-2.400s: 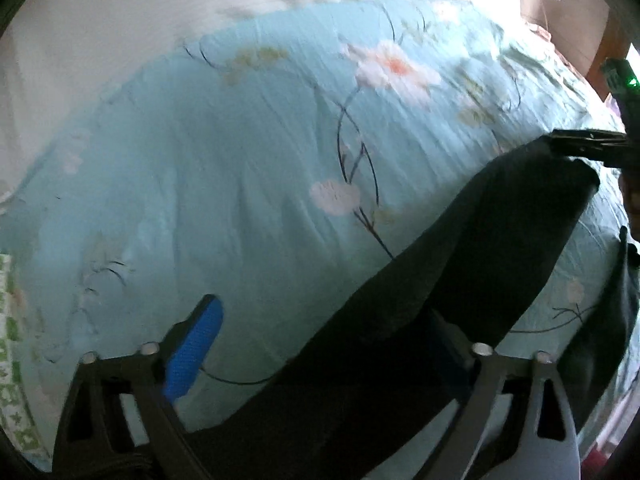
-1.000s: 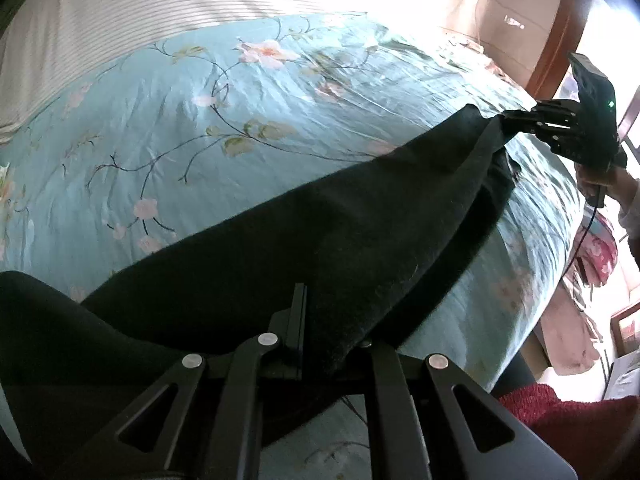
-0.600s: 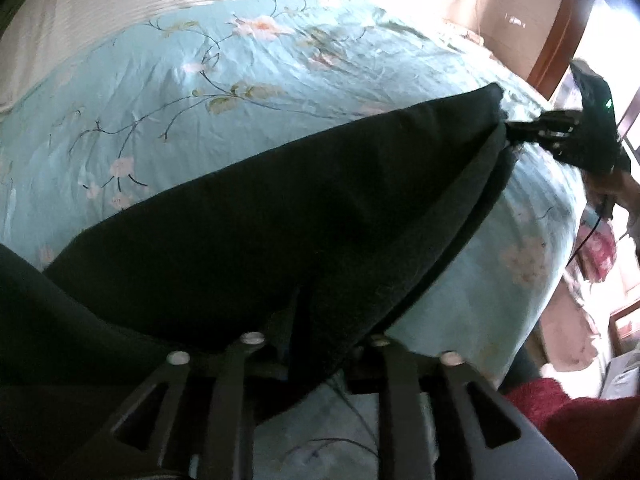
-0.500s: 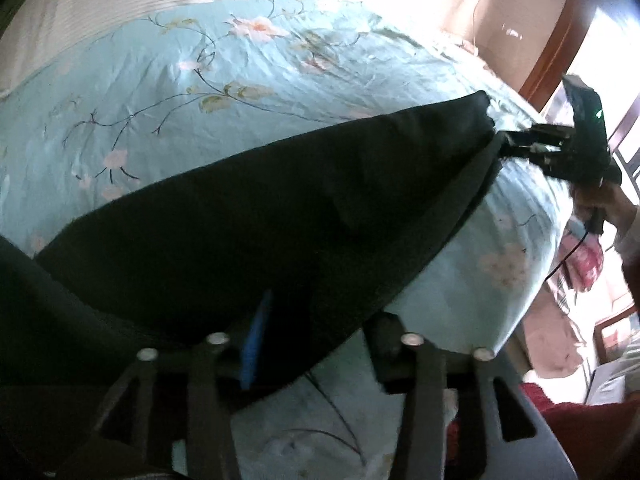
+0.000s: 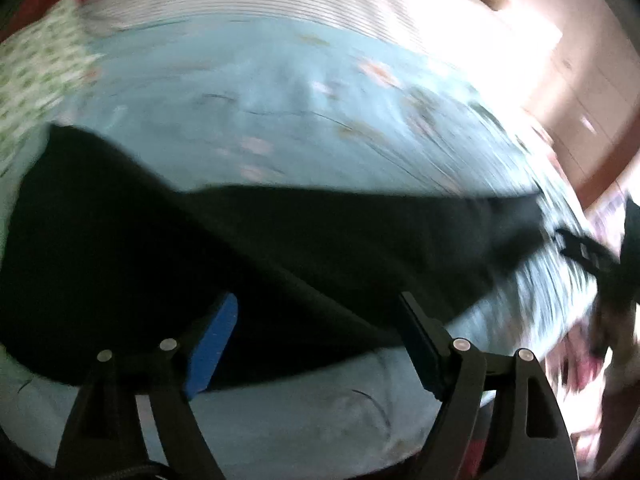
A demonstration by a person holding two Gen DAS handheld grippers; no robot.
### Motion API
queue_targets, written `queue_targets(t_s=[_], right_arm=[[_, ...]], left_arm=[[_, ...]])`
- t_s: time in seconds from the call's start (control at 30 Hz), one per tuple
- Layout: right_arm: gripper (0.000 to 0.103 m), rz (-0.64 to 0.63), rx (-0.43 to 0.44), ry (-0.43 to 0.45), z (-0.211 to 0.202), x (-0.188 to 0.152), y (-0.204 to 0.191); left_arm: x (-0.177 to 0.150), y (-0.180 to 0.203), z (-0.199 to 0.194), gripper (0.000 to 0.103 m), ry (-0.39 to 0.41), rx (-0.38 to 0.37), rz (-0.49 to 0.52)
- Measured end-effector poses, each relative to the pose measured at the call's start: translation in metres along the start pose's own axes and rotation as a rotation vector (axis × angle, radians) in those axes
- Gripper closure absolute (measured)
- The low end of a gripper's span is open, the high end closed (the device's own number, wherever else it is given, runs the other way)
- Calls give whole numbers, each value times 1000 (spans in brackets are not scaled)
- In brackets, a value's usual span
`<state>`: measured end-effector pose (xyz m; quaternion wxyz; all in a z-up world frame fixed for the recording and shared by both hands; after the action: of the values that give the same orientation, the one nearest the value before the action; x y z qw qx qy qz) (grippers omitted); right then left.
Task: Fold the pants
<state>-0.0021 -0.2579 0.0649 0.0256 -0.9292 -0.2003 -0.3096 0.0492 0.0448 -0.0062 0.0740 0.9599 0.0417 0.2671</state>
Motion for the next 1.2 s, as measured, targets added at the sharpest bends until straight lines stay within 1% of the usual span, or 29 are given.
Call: queue_targets(t_s=[0.1, 0.13, 0.2, 0.23, 0.27, 0.33, 0.43, 0.53, 0.6, 0.67, 0.7, 0.77, 0.8, 0.83, 0.87, 0.9, 0.93, 0.97, 1.0, 1.03, 1.1, 1.13, 1.2], right_arm=[[39, -2, 60, -18, 23, 6, -22], [39, -2, 77, -24, 30, 8, -28], [39, -7, 109, -29, 43, 11, -42], [39, -14, 128, -28, 52, 14, -51], [39, -17, 144, -28, 57, 15, -58], [39, -27, 193, -27, 70, 19, -79], [39, -41, 250, -34, 87, 24, -103], [39, -67, 298, -56, 111, 29, -132], [39, -91, 333, -77, 130, 36, -156], [39, -108, 354, -94, 142, 38, -170], [39, -117, 362, -99, 147, 40, -177], [39, -136, 380, -111, 161, 42, -193], [39, -147, 390, -125, 169, 43, -201], [39, -155, 392, -140, 175, 42, -204], [39, -171, 389, -162, 185, 40, -211], [40, -184, 379, -178, 191, 38, -214], [46, -200, 371, -197, 197, 36, -218], [66, -209, 372, -211, 202, 35, -221], [78, -212, 375, -222, 205, 34, -224], [95, -206, 378, -221, 206, 35, -224], [96, -199, 384, -195, 201, 40, -225], [96, -200, 386, -177, 196, 44, -227], [96, -209, 411, -137, 182, 52, -233]], left_arm=[[15, -34, -1, 21, -25, 54, -103], [17, -43, -1, 21, -34, 61, -125], [26, -64, 2, 21, -72, 89, -186], [27, -71, 4, 21, -77, 103, -199], [32, -80, 5, 21, -89, 134, -215], [41, -91, 7, 21, -104, 171, -234], [62, -101, 15, 21, -143, 222, -240], [84, -112, 33, 21, -189, 295, -252], [92, -116, 45, 21, -221, 322, -258], [96, -125, 56, 21, -245, 362, -268], [96, -128, 60, 23, -252, 379, -265], [93, -131, 68, 34, -270, 401, -251], [91, -132, 71, 48, -279, 409, -244], [90, -133, 72, 72, -278, 411, -239], [88, -135, 72, 85, -265, 404, -234], [86, -136, 70, 90, -252, 393, -236], [84, -138, 67, 93, -234, 383, -243], [83, -139, 61, 95, -205, 370, -255], [83, -141, 52, 97, -167, 346, -273], [81, -140, 45, 97, -142, 330, -284], [76, -144, 20, 98, -51, 290, -313], [74, -145, 13, 98, -26, 280, -324], [62, -152, -12, 98, 51, 245, -366]])
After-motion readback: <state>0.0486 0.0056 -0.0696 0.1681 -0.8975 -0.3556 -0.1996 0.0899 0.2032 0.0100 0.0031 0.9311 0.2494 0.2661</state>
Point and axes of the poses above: each gripper's, at about its wrist camera, not at the fingertips, and z roughly the way its jaws point, y to its right, x to its top, the point moved 7 cm from there along z, roughly the way its jaws point, and after that the axes turned 4 degrees about x, right-handed, at the moved point
